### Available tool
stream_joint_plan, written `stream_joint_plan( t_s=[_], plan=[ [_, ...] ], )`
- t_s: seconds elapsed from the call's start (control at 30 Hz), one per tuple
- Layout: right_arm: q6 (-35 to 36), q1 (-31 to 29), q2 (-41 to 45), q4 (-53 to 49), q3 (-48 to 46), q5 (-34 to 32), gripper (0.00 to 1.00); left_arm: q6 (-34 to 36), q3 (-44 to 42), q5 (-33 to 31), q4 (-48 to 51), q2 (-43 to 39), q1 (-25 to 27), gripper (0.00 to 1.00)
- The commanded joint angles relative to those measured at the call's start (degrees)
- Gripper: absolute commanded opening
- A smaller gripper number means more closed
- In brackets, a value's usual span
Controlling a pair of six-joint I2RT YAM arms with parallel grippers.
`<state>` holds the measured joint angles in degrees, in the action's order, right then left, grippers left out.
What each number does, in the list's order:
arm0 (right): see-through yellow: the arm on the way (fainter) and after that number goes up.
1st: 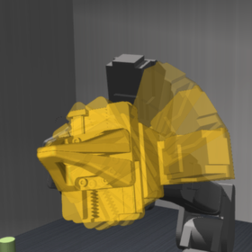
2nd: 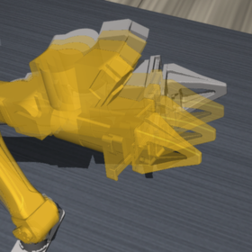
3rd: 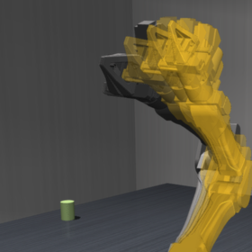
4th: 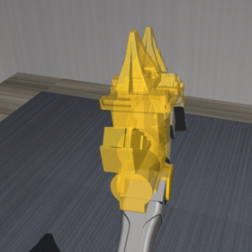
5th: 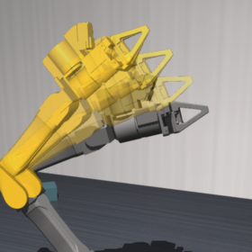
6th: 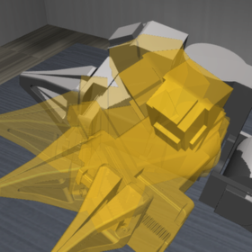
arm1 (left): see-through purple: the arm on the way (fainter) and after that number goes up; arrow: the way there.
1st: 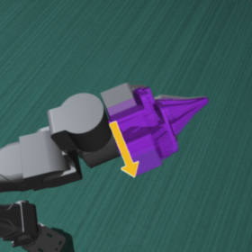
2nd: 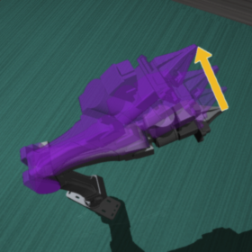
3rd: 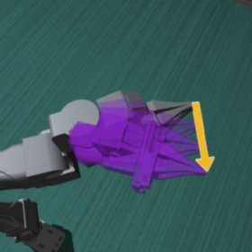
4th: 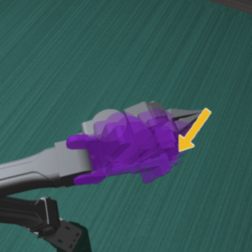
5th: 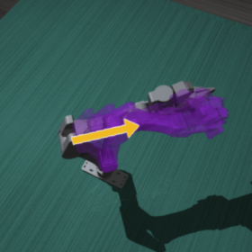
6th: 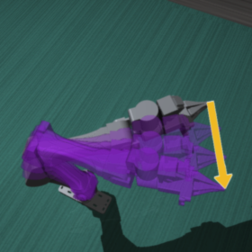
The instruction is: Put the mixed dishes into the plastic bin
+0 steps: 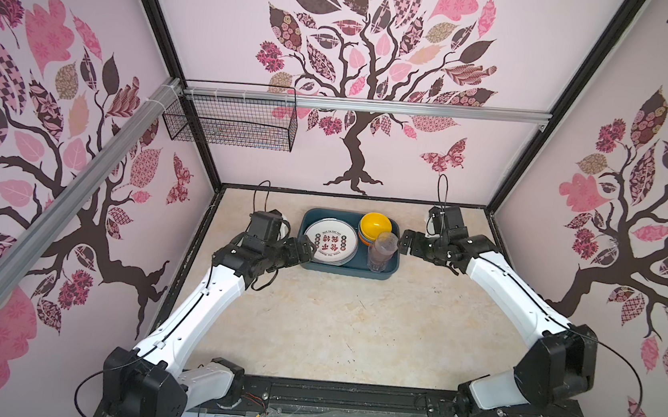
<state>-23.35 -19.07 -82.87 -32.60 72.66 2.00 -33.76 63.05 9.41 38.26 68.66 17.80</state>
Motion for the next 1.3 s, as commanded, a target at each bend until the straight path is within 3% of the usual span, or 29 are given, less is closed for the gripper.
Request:
stream_joint_plan(
  t_s=[0.0, 0.1, 0.2, 0.27, 0.4, 0.5, 0.67, 0.73, 0.9, 1.1, 1.2, 1.27],
  plan=[
    [1.04, -0.35, 5.88, 5.09, -1.59, -6.6, 1.0, 3.91, 4.94, -8.5, 2.09, 0.39, -0.65, 0.99],
    [0.55, -0.32, 10.38, 9.14, -4.99, -14.38, 1.0, 6.14, 5.53, -20.23, 1.28, -0.84, -0.66, 0.99],
    [0.73, -0.32, 15.12, 15.6, -10.51, -23.9, 1.0, 10.57, -0.42, -30.47, -8.14, -5.07, -0.71, 0.99],
    [2.17, -0.34, 19.01, 23.79, -17.09, -29.74, 0.99, 14.66, -6.54, -36.14, -17.28, -9.26, -0.73, 0.98],
    [8.88, -0.28, 28.95, 52.75, -37.93, -39.83, 1.0, 27.24, -22.17, -44.04, -39.58, -16.21, -1.29, 0.99],
    [15.6, -0.27, 33.1, 69.64, -49.16, -42.98, 1.0, 29.63, -26.28, -42.36, -42.55, -16.11, -6.13, 0.99],
    [14.11, 3.57, 27.58, 70.79, -52.57, -46.69, 0.99, 27.63, -35.35, -38.15, -56.1, -9.6, -14.57, 0.99],
    [12.57, 5.42, 24.39, 74.55, -55.01, -45.91, 0.99, 29.83, -37.97, -37.85, -62.94, -4.55, -15.08, 0.99],
    [13.65, 7.2, 13.35, 85.14, -58.38, -45.64, 1.0, 27.36, -41.4, -37.45, -76.27, 6.91, -15.43, 0.99],
    [21.48, 7.4, 2.02, 106.23, -63.58, -36.64, 1.0, 27.54, -41.66, -36.04, -85.71, 16.12, -15.51, 0.99],
    [23.97, 7.73, -4.18, 116.18, -65.21, -31.32, 0.99, 30.61, -41.39, -28.42, -87.19, 18.58, -15.52, 0.99],
    [25.31, 8.07, -8.14, 122.29, -65.97, -27.55, 0.99, 31.21, -42.45, -27.7, -93.22, 21.98, -15.52, 0.99]
  ],
)
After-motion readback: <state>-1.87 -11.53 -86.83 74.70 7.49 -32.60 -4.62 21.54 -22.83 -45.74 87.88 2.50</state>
